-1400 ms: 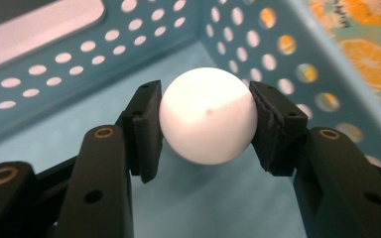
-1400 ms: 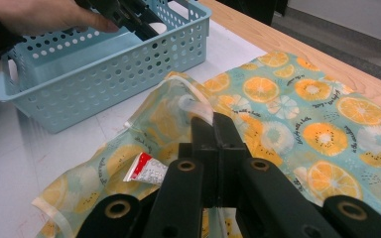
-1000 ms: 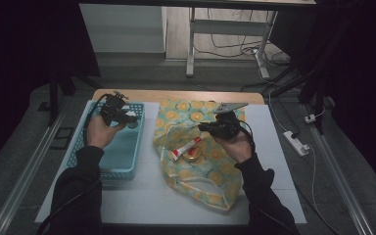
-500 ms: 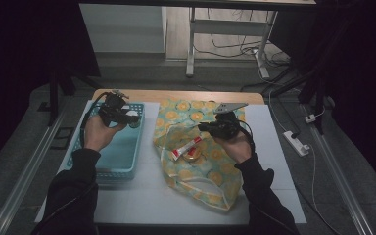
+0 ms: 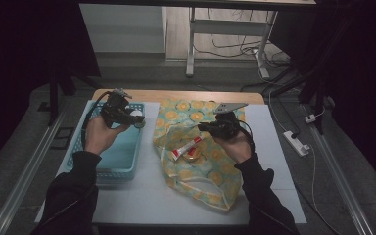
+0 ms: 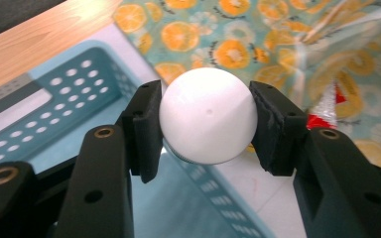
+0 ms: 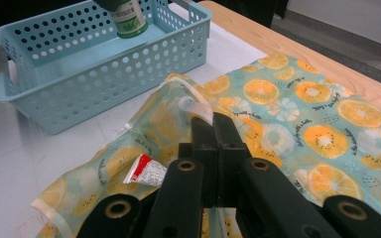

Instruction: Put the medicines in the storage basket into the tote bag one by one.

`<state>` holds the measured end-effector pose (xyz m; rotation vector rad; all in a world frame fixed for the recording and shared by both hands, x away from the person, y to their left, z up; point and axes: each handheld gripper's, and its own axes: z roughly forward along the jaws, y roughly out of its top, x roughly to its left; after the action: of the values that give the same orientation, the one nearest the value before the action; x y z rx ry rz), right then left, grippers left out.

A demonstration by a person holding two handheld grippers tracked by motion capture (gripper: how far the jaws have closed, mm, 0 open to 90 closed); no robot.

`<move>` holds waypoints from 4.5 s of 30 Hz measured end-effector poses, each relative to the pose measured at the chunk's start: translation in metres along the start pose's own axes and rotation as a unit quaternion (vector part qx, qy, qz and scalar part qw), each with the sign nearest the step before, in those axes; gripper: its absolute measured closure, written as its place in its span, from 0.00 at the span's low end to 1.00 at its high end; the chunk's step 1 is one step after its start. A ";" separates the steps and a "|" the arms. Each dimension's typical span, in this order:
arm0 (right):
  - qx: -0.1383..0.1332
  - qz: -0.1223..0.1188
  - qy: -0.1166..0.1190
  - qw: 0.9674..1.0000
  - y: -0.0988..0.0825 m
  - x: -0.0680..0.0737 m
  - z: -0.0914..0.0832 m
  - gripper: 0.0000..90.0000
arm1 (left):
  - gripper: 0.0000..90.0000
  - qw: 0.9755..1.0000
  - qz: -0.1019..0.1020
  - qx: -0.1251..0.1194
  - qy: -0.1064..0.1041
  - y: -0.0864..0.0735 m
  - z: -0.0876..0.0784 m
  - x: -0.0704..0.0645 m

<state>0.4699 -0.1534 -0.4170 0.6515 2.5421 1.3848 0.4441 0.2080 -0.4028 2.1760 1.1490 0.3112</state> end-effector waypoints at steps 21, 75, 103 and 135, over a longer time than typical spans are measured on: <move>-0.003 -0.002 0.000 1.000 0.001 0.001 -0.001 1.00 | 0.56 0.997 0.056 -0.005 -0.058 0.012 0.012 -0.052; -0.004 -0.005 -0.003 1.000 0.000 0.001 0.000 1.00 | 0.56 0.983 0.139 0.031 -0.117 0.028 0.127 -0.131; 0.000 -0.006 0.000 1.000 0.000 0.002 0.002 1.00 | 0.19 0.984 0.113 -0.003 -0.135 0.017 0.101 -0.128; 0.001 -0.013 0.003 1.000 0.001 0.006 0.002 1.00 | 0.00 0.977 0.111 -0.030 -0.180 -0.026 0.078 -0.139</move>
<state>0.4652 -0.1484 -0.4171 0.6138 2.5473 1.3768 0.3826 0.0726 -0.4664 2.1946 0.6901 0.0394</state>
